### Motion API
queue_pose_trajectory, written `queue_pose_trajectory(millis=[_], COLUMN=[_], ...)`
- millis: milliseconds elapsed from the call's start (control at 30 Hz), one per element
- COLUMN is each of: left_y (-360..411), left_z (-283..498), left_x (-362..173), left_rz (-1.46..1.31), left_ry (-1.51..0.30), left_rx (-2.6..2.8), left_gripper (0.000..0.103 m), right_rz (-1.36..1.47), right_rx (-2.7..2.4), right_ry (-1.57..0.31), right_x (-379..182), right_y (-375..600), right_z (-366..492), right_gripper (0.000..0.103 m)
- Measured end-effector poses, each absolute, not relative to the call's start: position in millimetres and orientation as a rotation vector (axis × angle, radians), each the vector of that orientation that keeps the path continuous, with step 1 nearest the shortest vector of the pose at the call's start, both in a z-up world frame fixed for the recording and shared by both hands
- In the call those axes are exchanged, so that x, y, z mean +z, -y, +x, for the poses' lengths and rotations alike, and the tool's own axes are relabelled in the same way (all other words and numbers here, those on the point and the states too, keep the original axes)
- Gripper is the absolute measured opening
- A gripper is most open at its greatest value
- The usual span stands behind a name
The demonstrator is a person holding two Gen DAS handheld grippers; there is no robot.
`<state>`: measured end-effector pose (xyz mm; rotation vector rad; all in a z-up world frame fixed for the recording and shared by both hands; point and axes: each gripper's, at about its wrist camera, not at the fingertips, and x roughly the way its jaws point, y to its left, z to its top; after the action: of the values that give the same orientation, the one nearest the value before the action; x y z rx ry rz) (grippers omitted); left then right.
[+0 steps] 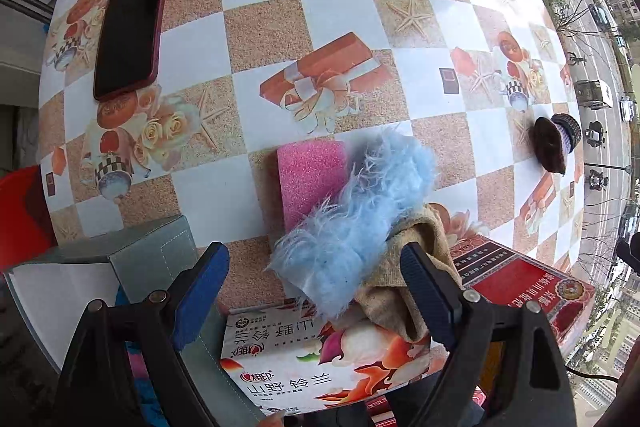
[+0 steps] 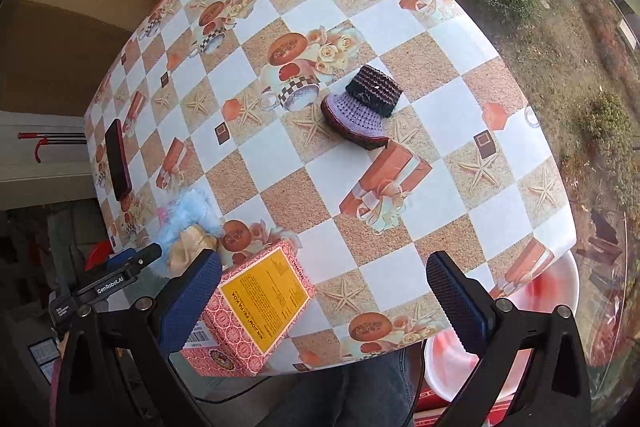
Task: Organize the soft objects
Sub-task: 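Grasp the light-blue feather boa with the left tool while the right grasps the purple knit hat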
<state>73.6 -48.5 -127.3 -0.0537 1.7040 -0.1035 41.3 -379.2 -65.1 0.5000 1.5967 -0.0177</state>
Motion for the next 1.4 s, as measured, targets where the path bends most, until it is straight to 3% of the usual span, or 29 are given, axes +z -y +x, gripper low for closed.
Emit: queue_pose_trajectory(millis=[467, 1000, 1067, 1100, 1167, 1200, 1233, 1300, 1400], left_y=[89, 66, 65, 66, 68, 70, 70, 65, 57], left_z=[69, 102, 102, 102, 100, 98, 96, 93, 89], left_x=[-104, -171, -176, -177, -177, -176, -174, -166, -146], left_rz=[0.056, -0.022, -0.052, -0.062, -0.042, -0.028, -0.022, -0.041, -0.061], left_ry=[-1.677, -1.838, -1.858, -1.865, -1.86, -1.849, -1.839, -1.808, -1.727], left_rx=[-0.154, -0.111, -0.143, -0.164, -0.174, -0.182, -0.187, -0.18, -0.149], left_gripper=[0.09, 0.09, 0.084, 0.074, 0.067, 0.06, 0.057, 0.043, 0.032], right_rz=[0.555, 0.526, 0.519, 0.524, 0.513, 0.507, 0.524, 0.547, 0.529], right_rx=[-0.047, -0.053, -0.053, -0.052, -0.06, -0.06, -0.044, -0.03, -0.028], right_ry=[-1.66, -1.699, -1.707, -1.708, -1.715, -1.729, -1.738, -1.736, -1.694], right_x=[-125, -191, -193, -194, -194, -195, -197, -196, -183], right_y=[398, 385, 383, 383, 384, 385, 386, 389, 391], right_z=[91, 139, 139, 138, 136, 134, 132, 127, 121], right_gripper=[0.103, 0.103, 0.103, 0.1, 0.074, 0.05, 0.043, 0.038, 0.038])
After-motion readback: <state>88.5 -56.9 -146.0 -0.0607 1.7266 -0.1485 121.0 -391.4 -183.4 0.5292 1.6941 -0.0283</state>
